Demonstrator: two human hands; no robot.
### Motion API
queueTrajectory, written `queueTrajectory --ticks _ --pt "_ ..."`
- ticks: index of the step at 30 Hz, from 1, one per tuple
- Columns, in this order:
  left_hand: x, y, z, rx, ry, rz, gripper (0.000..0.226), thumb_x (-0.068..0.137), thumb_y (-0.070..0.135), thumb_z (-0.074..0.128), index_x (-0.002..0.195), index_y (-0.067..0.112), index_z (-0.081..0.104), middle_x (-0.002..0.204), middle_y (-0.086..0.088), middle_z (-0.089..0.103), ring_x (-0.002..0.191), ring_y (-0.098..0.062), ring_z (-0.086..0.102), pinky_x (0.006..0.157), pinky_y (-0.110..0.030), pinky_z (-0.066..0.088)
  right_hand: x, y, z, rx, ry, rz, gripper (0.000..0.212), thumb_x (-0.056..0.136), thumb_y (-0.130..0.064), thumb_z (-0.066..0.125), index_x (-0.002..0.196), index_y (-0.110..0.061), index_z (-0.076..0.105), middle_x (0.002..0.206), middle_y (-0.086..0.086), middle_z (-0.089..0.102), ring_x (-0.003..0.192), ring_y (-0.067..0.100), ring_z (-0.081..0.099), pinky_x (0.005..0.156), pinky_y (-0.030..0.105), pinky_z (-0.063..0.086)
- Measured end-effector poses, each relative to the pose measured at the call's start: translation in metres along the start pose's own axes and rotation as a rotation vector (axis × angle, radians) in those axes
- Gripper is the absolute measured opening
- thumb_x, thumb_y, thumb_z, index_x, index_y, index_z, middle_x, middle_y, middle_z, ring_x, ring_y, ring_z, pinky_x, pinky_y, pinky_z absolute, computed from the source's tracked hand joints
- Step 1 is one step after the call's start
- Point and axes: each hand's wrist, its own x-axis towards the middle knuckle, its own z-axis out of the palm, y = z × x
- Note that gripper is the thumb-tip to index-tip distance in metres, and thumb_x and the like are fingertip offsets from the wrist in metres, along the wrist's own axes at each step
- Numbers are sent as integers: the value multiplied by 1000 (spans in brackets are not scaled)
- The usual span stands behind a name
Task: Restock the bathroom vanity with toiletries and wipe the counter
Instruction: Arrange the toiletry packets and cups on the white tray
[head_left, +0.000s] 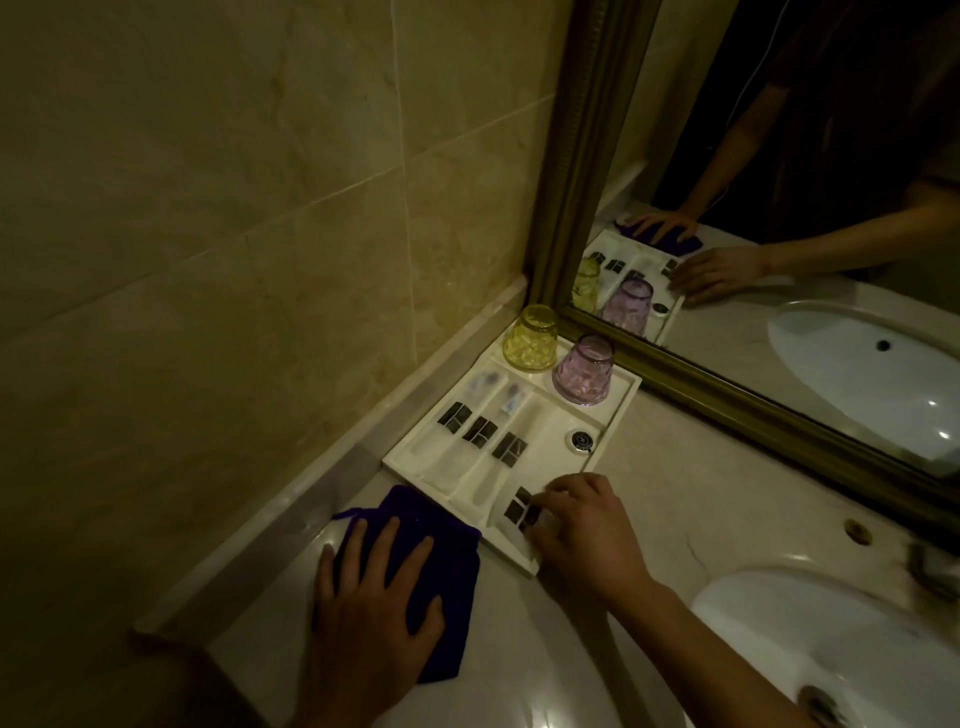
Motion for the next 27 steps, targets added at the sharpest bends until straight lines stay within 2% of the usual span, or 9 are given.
queueTrajectory --ticks 2,4,8,11,14,18,20,23,27 --pt "0 0 1 -3 -7 -5 65 76 59 55 138 38 48 149 -4 45 140 -35 35 109 -62 31 3 -1 -2 20 8 28 36 88 -44 59 124 -36 63 125 -10 57 117 13 40 96 29 38" --pt "1 0 1 -3 -9 -9 65 76 59 54 138 39 48 149 -4 46 139 -35 36 109 -62 31 5 -5 -4 47 24 -21 38 89 -45 56 126 -37 61 133 -7 55 123 16 41 100 31 38" --pt "1 0 1 1 3 -6 65 75 58 53 137 37 50 148 -6 47 138 -36 37 107 -64 32 0 -13 2 -91 -87 -208 45 94 -53 30 133 -44 52 147 -4 46 136 23 39 112 47 32" --pt "1 1 -1 5 11 -3 64 75 58 52 135 38 53 146 -6 49 137 -37 39 105 -64 34 -7 -11 11 -150 -134 -172 43 99 -54 27 139 -47 40 152 -7 37 137 19 34 116 47 24" --pt "0 1 -3 10 8 -2 63 76 58 52 136 37 53 147 -7 49 137 -37 38 106 -64 34 -10 -14 12 -159 -138 -151 47 100 -53 28 145 -43 34 154 -2 34 138 22 32 116 45 24" --pt "1 1 -4 12 1 -1 63 76 58 52 136 36 53 147 -7 48 137 -37 39 106 -64 34 -19 -19 10 -85 -43 -118 46 97 -58 27 137 -43 45 145 -4 44 131 21 39 108 40 36" --pt "1 2 -5 12 0 -1 63 76 58 51 135 36 54 147 -7 49 136 -38 40 105 -64 34 -24 -21 12 -67 -66 -102 50 96 -66 21 136 -47 43 143 -7 42 130 18 36 107 38 34" --pt "0 3 -6 2 -1 -1 63 77 58 51 137 36 53 148 -7 48 138 -37 38 107 -64 33 -25 -22 15 -94 -106 -98 58 93 -73 14 142 -48 34 147 -5 36 132 19 30 111 44 28" --pt "0 3 -7 3 -10 -4 64 77 58 50 136 35 54 147 -7 48 137 -37 39 106 -64 34 -24 -21 13 -92 -75 -62 61 92 -73 12 143 -48 32 146 -4 37 133 19 29 111 44 30"
